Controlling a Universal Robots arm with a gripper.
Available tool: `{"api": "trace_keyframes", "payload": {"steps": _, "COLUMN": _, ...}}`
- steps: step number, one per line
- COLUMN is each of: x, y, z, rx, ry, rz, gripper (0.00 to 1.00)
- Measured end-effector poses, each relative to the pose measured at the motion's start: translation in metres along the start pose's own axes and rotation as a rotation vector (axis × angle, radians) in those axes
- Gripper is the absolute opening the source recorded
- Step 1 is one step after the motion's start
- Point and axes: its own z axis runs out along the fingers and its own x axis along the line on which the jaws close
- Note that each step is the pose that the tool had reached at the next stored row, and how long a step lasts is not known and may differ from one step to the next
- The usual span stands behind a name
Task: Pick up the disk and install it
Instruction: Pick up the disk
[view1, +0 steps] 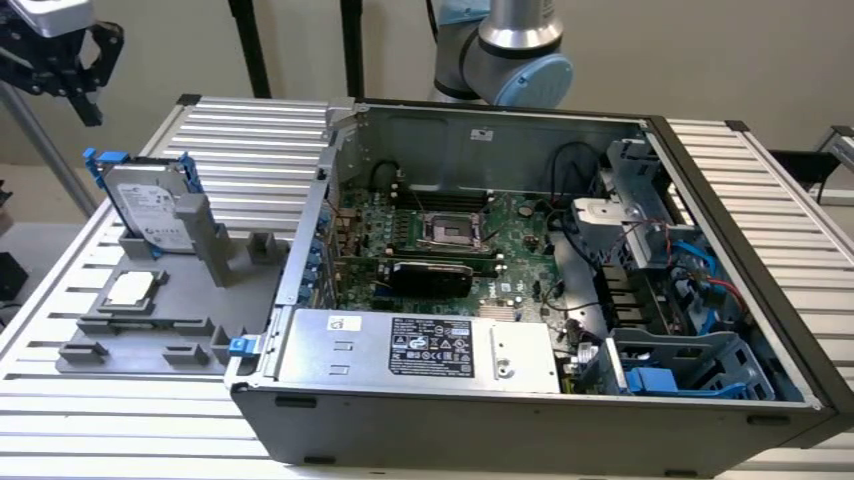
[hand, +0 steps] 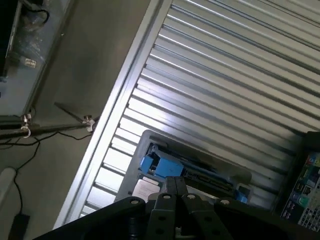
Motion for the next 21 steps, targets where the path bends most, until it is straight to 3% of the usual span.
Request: {"api": "trace_keyframes", "payload": {"steps": 21, "x": 0.0000, "y": -0.0001, "z": 0.0013, "rx": -0.0064, "ry": 0.0185, "rz": -0.382, "gripper": 0.11}}
